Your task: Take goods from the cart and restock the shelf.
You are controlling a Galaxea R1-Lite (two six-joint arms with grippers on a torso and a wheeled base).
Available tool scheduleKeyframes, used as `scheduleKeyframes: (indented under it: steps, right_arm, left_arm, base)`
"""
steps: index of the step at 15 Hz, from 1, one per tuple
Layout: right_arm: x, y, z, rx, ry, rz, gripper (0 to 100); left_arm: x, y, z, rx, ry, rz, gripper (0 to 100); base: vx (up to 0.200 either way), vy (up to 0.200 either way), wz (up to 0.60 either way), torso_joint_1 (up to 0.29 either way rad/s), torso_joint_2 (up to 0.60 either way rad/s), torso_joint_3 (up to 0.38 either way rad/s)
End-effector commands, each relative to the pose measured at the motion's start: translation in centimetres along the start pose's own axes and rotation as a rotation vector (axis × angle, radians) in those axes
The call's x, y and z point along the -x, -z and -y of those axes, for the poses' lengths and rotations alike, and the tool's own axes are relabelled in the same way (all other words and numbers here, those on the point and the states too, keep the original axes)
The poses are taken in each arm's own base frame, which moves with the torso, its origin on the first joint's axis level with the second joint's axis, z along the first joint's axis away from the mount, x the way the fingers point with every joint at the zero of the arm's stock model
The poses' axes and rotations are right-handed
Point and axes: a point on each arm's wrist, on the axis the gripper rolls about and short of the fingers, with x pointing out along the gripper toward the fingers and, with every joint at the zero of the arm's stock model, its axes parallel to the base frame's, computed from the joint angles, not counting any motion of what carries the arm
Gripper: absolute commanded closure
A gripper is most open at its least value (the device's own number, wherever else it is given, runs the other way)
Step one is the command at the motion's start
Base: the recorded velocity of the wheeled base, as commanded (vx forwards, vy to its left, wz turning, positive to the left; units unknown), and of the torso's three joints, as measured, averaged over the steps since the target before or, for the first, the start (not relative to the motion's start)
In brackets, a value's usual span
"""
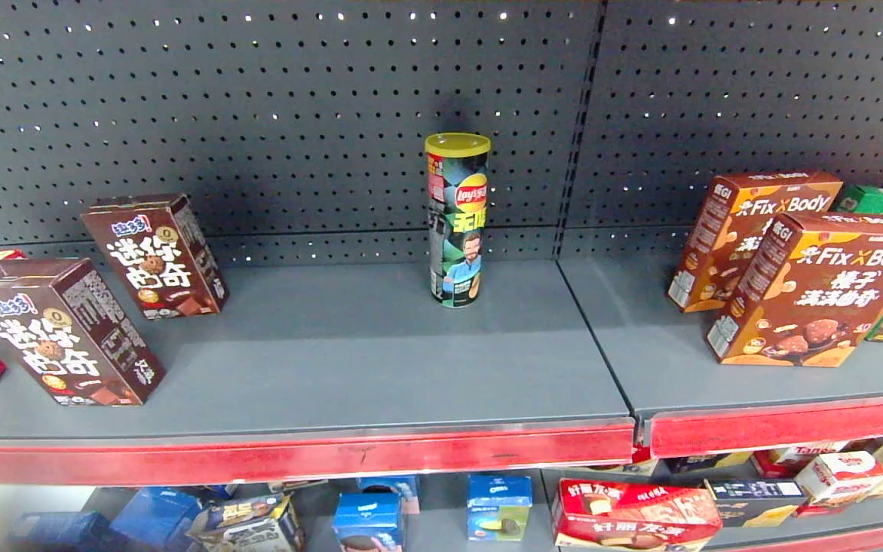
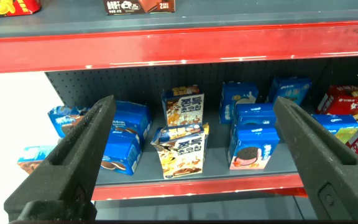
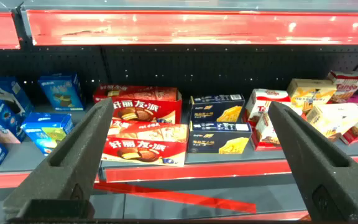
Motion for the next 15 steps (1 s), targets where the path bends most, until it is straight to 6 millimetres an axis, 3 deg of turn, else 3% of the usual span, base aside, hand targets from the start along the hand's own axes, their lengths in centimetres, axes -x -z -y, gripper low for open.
scheduleKeyframes:
  steps: [1,7,8,9,11,14,15]
  right_arm:
    - [-0.1,0.0,0.0,0.001,0.003,-0.019,0]
    - [-0.4,-0.1,-0.1,0.005,0.008,-0.053,0]
    - [-0.1,-2.3,0.0,-0.015,-0.013,0.046,0]
    - [-0.8,-6.2,0.1,-0.025,-0.122,0.103,0]
    - [-2.1,-8.4,0.3,0.091,-0.082,0.121,0]
    - [-2.1,-9.0,0.1,0.177,0.084,0.095,0]
    - [-1.6,-10.4,0.0,0.209,0.118,0.138,0]
  left_arm:
    - [0.0,0.0,0.0,0.001,0.001,0.001,0]
    - [0.0,0.0,0.0,0.001,-0.001,0.001,0]
    - [0.0,0.0,0.0,0.001,0.001,0.001,0]
    - [0.0,0.0,0.0,-0.001,0.001,0.001,0]
    - [0.0,0.0,0.0,0.002,-0.001,0.001,0]
    - [0.0,0.0,0.0,0.001,-0.001,-0.001,0]
    - [0.0,0.0,0.0,0.001,-0.001,0.001,0]
  base:
    - [0.000,0.000,0.00,0.000,0.00,0.000]
    - [0.000,0.000,0.00,0.000,0.00,0.000]
    - [0.000,0.000,0.00,0.000,0.00,0.000]
    - [0.000,0.000,0.00,0.000,0.00,0.000]
    - [0.000,0.000,0.00,0.000,0.00,0.000]
    - [0.000,0.000,0.00,0.000,0.00,0.000]
    - [0.000,0.000,0.00,0.000,0.00,0.000]
